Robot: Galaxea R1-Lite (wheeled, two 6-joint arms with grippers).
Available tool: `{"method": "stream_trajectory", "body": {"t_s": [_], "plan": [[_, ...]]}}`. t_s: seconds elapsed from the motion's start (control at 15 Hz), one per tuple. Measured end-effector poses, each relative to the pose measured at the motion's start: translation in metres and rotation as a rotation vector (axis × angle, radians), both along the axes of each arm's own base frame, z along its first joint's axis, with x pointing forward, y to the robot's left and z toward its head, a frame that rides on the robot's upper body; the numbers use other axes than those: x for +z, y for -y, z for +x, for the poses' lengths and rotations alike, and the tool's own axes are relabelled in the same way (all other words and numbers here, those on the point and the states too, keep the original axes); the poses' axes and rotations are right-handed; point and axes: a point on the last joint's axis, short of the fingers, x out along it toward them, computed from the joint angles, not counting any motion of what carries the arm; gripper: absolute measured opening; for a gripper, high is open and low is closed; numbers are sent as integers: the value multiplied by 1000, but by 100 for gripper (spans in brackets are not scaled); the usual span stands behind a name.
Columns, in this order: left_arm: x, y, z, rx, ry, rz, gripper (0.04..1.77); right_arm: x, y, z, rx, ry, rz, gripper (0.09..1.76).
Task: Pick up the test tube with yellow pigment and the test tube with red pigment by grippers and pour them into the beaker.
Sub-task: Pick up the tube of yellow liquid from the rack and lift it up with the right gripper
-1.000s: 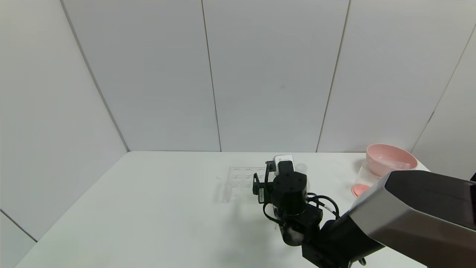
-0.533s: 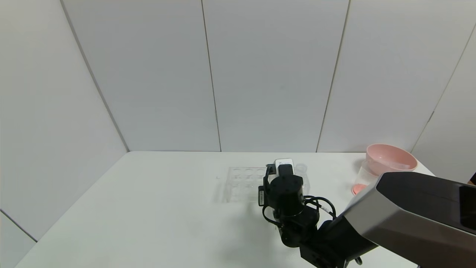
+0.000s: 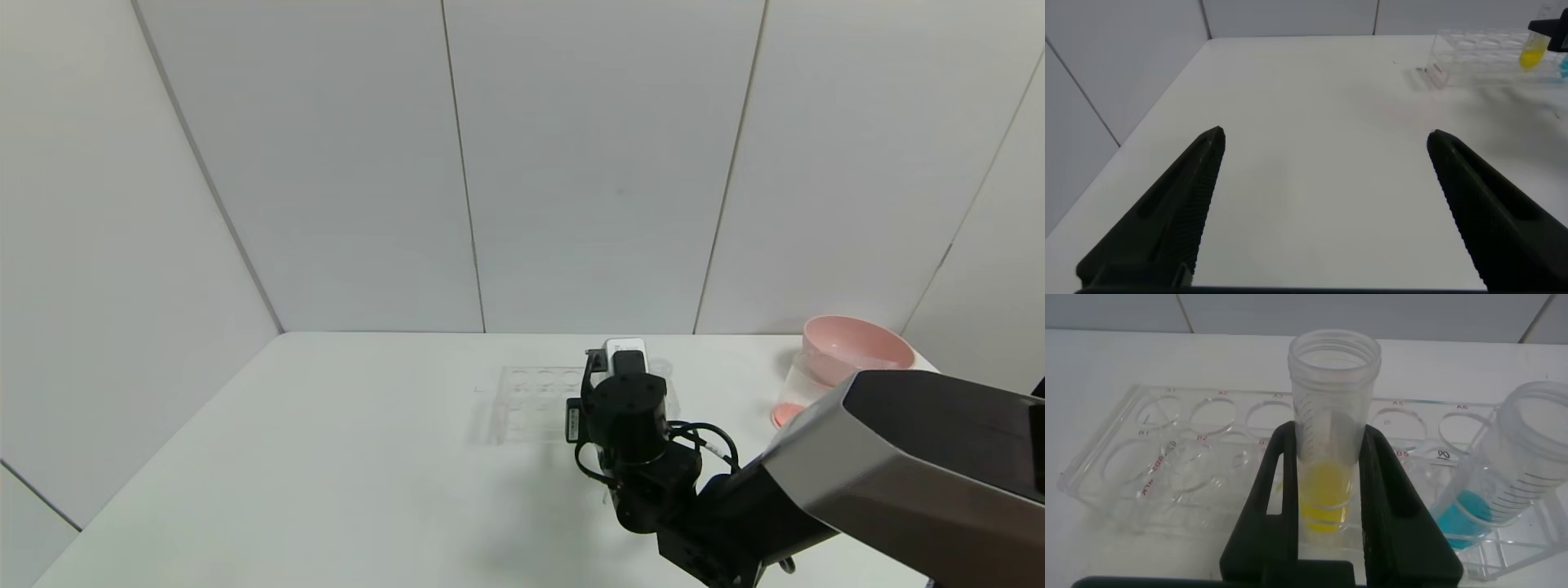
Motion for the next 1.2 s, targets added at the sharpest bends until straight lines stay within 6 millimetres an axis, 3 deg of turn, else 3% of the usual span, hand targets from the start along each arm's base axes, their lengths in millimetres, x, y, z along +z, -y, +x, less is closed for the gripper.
{"method": "stream_trajectory", "body": {"t_s": [0.27, 0.8, 1.0, 1.2], "plan": [[0, 0, 0, 0, 0, 0, 176, 27, 0, -1, 2, 25, 23, 50], [0, 0, 0, 0, 0, 0, 176, 105, 10, -9, 9, 170, 86, 50], [0, 0, 0, 0, 0, 0, 176, 124, 47, -6, -12, 200, 23, 50], [0, 0, 0, 0, 0, 0, 176, 134, 114, 7, -85, 209, -53, 50]]}}
